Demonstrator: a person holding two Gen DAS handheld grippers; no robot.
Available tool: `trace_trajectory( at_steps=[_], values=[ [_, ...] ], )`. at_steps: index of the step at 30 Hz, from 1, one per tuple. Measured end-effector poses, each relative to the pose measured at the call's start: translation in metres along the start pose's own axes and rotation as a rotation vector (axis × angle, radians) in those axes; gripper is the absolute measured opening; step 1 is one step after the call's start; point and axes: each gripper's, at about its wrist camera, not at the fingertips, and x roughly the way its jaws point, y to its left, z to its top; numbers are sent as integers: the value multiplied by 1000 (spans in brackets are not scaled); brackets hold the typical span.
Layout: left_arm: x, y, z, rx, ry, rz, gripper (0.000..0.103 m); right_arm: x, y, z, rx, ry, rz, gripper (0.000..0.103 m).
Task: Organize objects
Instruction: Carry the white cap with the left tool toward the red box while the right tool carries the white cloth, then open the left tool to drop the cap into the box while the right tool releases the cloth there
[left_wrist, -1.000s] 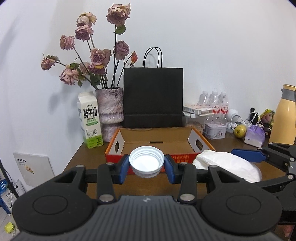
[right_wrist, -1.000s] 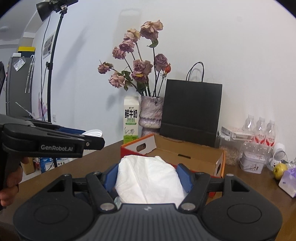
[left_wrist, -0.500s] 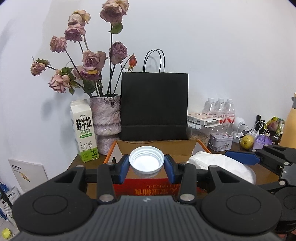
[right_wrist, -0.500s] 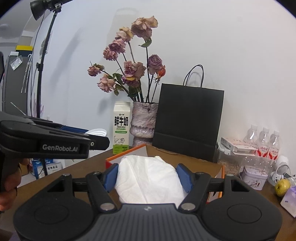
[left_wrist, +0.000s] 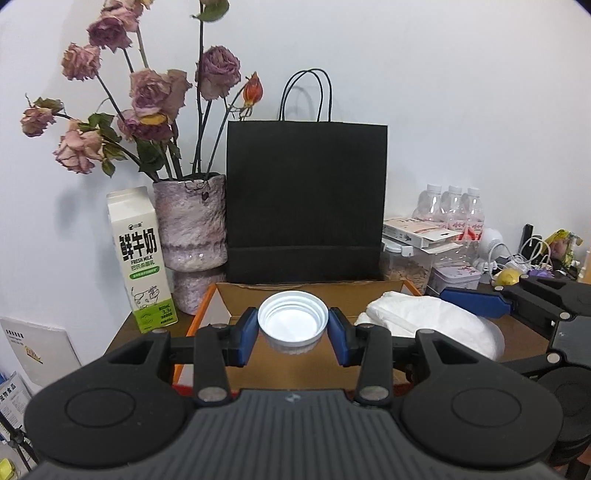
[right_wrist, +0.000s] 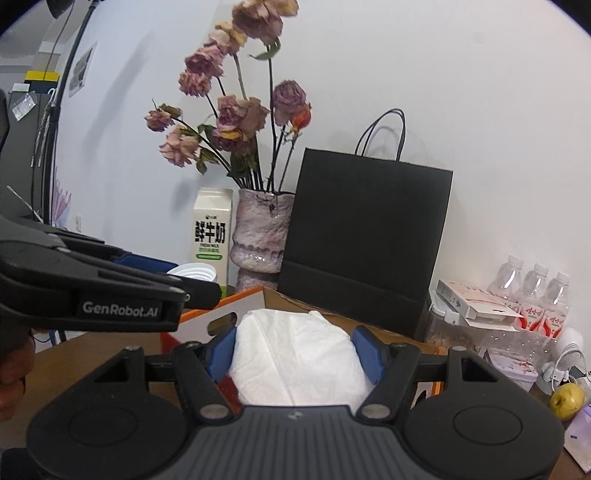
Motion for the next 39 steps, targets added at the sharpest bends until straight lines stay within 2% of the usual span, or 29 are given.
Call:
trace_trajectory(
  at_steps=[14,21,28,30,31,32,33,39],
  values=[
    [75,8,6,-13,45,28,41,63,-22,-10,58,56,-34,67],
    [112,13,1,-12,92,39,41,90,-30,-18,90,100,-71,67],
    [133,21,-8,-34,139,38,43,107,-37,-24,107,141,-98,68],
    [133,23,-9,-41,134,38,67,111,-37,-27,108,156,-93,75],
    [131,23,-8,-44,124,46,89,111,-37,-27,109,158,-92,80],
    [129,23,-8,-42,102,61,101,112,-37,-28,109,161,-95,93],
    [126,21,-8,-31,79,83,103,112,-36,-28,106,163,-101,103],
    [121,17,-5,-13,70,82,103,111,-38,-28,109,162,-106,103]
  ],
)
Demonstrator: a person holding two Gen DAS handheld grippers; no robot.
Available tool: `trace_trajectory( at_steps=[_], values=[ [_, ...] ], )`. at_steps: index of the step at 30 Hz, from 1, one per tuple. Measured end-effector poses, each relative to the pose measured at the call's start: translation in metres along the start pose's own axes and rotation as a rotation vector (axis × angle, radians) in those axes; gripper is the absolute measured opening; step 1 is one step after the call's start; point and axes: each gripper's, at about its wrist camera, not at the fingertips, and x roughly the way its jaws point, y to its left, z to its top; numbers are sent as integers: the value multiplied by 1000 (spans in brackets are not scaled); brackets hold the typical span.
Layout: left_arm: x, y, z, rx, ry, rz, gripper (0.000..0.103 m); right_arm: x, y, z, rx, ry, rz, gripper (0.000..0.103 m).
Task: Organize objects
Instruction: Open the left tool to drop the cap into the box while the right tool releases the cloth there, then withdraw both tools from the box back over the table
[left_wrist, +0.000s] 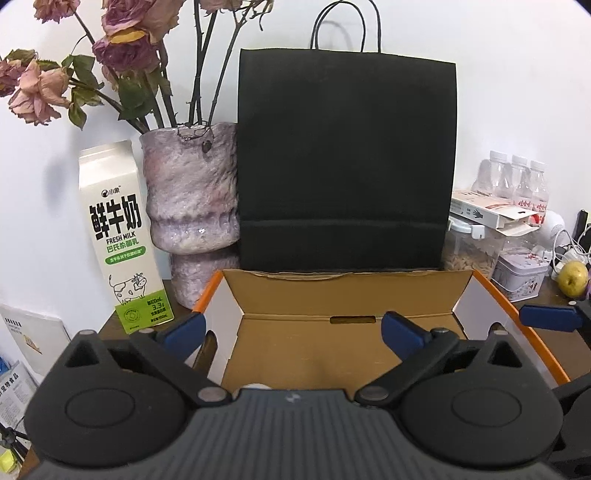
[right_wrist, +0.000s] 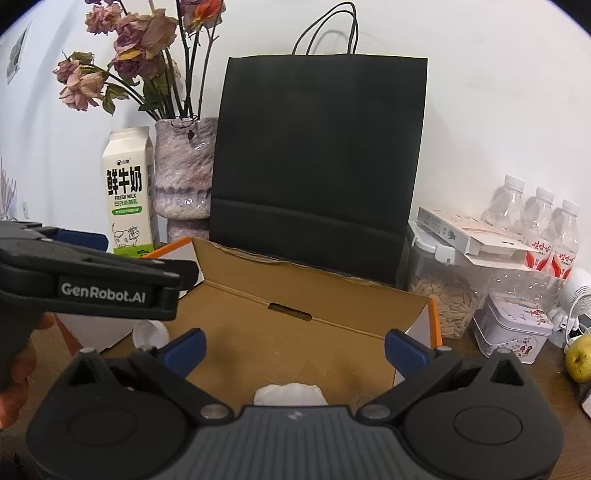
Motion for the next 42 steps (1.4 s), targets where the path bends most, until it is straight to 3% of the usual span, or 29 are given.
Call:
trace_trajectory(
  at_steps=[20,42],
  values=[
    [-27,-3,5,16,9,9,103,-21,0,2,-11,12,-4,103],
    [-134,6,3,-29,-29,29,103,-119,14,4,-29,-58,10,103]
  ],
)
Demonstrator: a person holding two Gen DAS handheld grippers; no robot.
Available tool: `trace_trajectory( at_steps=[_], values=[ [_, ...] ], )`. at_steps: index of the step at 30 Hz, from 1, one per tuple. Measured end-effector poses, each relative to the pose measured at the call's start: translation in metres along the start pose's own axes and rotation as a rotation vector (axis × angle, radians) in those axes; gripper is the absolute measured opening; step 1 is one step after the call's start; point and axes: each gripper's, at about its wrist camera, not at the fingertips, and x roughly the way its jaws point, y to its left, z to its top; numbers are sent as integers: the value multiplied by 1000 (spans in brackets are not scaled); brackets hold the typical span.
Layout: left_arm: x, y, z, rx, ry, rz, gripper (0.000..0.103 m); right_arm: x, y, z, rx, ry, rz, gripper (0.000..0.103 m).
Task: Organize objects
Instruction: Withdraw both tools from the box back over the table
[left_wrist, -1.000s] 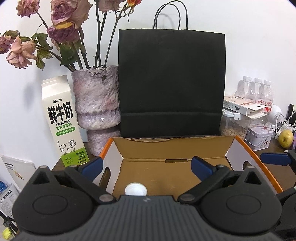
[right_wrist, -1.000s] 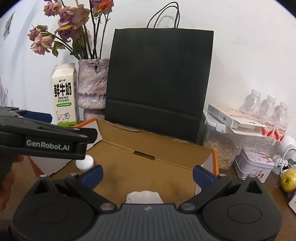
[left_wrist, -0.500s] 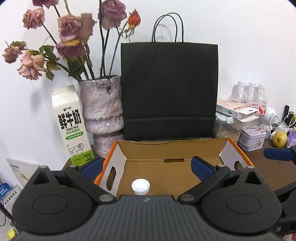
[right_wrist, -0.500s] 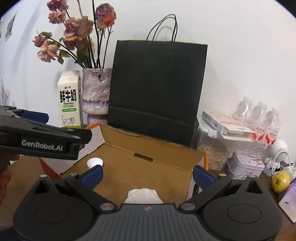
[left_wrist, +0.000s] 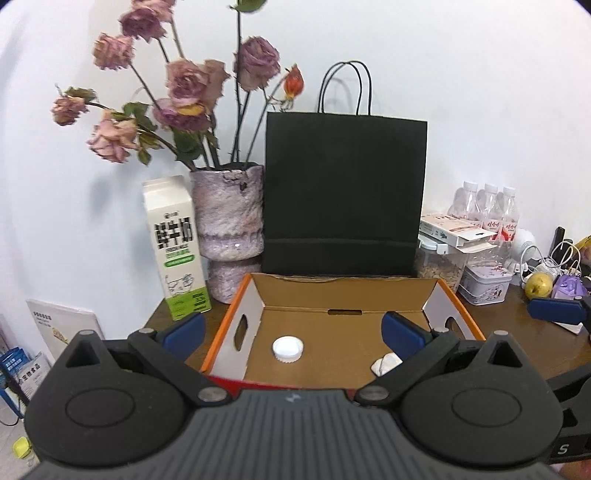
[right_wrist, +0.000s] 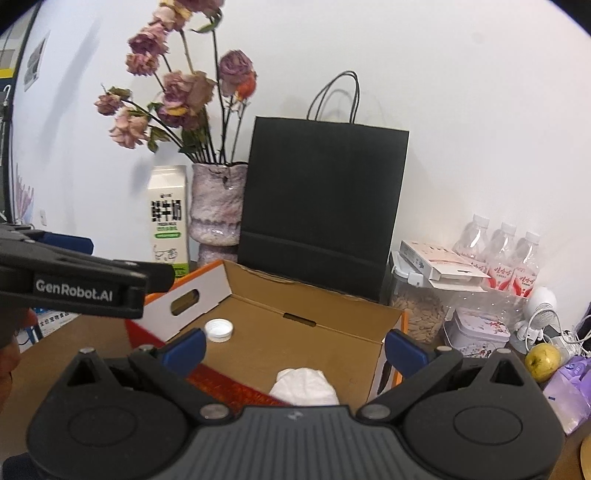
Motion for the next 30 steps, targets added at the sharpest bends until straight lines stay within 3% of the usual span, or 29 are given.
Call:
trace_trajectory(
  at_steps=[30],
  values=[
    [-145,22,-65,-9,3,18,103,-135,33,-64,9,-11,31,103]
  ],
)
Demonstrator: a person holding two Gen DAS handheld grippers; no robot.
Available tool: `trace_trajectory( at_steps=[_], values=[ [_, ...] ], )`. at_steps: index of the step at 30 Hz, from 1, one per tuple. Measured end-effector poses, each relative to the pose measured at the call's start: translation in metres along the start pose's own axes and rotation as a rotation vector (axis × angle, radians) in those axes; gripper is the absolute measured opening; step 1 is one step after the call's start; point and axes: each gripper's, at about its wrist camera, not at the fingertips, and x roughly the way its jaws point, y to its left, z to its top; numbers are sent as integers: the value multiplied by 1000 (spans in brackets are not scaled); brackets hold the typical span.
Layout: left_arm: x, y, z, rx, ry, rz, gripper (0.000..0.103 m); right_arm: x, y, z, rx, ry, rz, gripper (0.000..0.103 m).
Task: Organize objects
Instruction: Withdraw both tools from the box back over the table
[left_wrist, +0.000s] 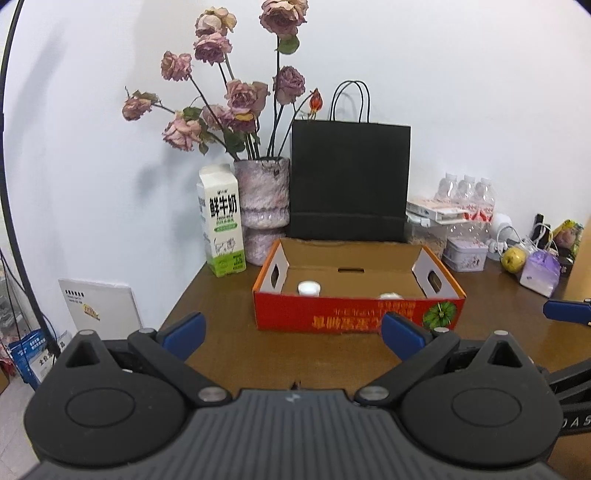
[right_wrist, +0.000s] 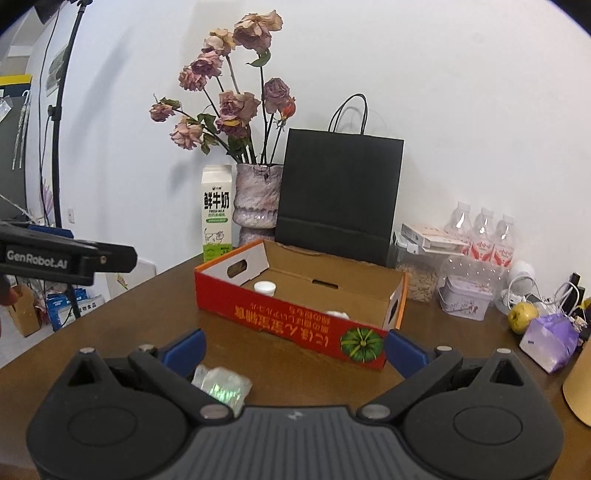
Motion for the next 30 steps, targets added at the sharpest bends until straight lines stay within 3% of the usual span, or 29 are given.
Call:
trace_trajectory(
  at_steps=[13,30],
  values=[
    [-33,13,-62,-17,73,-7,103,-34,14,-58,3,45,8,103],
    [-42,22,-125,-32,190,8,103,-48,18,-115,33,123,9,103]
  ],
)
